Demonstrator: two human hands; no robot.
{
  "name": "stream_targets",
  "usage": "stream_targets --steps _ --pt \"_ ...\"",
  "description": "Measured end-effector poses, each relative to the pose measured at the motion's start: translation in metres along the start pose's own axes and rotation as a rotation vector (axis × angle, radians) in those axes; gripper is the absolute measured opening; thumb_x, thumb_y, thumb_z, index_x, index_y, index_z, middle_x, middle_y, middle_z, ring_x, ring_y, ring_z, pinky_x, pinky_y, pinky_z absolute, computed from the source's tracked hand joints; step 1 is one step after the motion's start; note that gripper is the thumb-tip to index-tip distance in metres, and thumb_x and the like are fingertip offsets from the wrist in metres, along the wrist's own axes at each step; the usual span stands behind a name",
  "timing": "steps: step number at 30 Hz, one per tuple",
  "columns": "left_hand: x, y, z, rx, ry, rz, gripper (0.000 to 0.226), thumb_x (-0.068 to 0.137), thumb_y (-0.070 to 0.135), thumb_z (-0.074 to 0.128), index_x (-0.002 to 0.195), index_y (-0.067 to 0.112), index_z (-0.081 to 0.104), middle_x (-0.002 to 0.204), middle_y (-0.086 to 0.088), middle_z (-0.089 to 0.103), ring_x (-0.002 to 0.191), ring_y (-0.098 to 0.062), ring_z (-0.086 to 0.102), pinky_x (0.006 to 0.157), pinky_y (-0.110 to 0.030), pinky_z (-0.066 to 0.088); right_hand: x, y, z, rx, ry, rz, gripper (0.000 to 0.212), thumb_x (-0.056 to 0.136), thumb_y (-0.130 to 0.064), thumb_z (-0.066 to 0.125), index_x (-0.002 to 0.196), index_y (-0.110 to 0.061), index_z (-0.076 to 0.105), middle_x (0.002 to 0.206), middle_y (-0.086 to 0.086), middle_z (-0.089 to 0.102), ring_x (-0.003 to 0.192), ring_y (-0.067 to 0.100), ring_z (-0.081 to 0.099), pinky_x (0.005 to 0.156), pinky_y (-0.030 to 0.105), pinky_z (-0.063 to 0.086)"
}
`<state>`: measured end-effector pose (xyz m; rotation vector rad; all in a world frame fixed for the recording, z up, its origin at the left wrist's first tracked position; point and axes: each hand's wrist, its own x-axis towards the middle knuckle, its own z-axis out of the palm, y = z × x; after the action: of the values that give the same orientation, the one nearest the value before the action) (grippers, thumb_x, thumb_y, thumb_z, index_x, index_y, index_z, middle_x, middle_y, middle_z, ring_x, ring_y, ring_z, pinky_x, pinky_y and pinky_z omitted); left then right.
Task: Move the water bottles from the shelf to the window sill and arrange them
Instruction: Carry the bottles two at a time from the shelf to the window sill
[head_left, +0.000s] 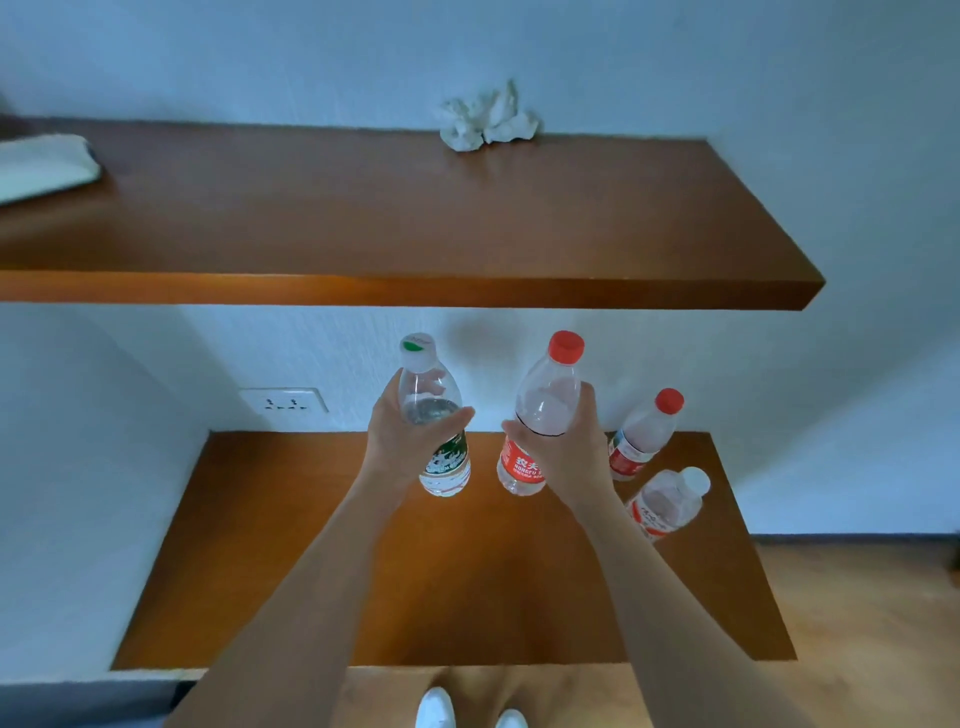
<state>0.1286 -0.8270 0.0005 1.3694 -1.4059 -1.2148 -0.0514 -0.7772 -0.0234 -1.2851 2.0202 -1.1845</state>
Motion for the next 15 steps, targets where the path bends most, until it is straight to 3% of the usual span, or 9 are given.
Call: stream_targets --steps 5,9,12,15 --pt "-0.007 0.008 -0.024 -0.026 0.068 0.007 0.035 0.075 0.009 0.083 0.097 0.024 0.06 0.097 0.001 0.071 0.083 -0.005 0.071 0.076 -0.031 0.057 -0.004 -0.02 0.014 0.041 -0.049 -0.076 0.085 0.075 -0.027 0.086 0.143 -0.021 0.036 0.126 -0.009 0.049 0.108 0.008 0.045 0.091 0.025 0.043" --pt "-0.016 0.004 -0.048 -0.038 0.159 -0.008 0.035 0.076 0.014 0.083 0.094 0.029 0.057 0.088 0.013 0.066 0.077 0.0 0.066 0.064 -0.015 0.045 -0.008 -0.037 0.037 0.114 -0.123 -0.065 0.084 0.074 -0.031 0.086 0.142 -0.027 0.036 0.123 -0.016 0.044 0.111 0.008 0.046 0.093 0.029 0.044" --pt "-0.026 0.0 -0.069 -0.042 0.234 -0.001 0.036 0.075 0.019 0.084 0.098 0.03 0.058 0.093 0.013 0.067 0.086 -0.003 0.066 0.067 -0.016 0.046 -0.014 -0.047 0.057 0.183 -0.217 -0.071 0.082 0.075 -0.035 0.085 0.14 -0.031 0.034 0.122 -0.016 0.045 0.111 0.009 0.047 0.095 0.033 0.046" --pt "-0.043 -0.007 -0.092 -0.038 0.33 -0.001 0.039 0.075 0.024 0.084 0.106 0.025 0.061 0.099 0.009 0.07 0.094 -0.01 0.069 0.079 -0.026 0.053 -0.025 -0.057 0.077 0.199 -0.328 -0.128 0.076 0.078 -0.032 0.083 0.136 -0.035 0.034 0.123 -0.016 0.045 0.113 0.01 0.048 0.097 0.035 0.046"
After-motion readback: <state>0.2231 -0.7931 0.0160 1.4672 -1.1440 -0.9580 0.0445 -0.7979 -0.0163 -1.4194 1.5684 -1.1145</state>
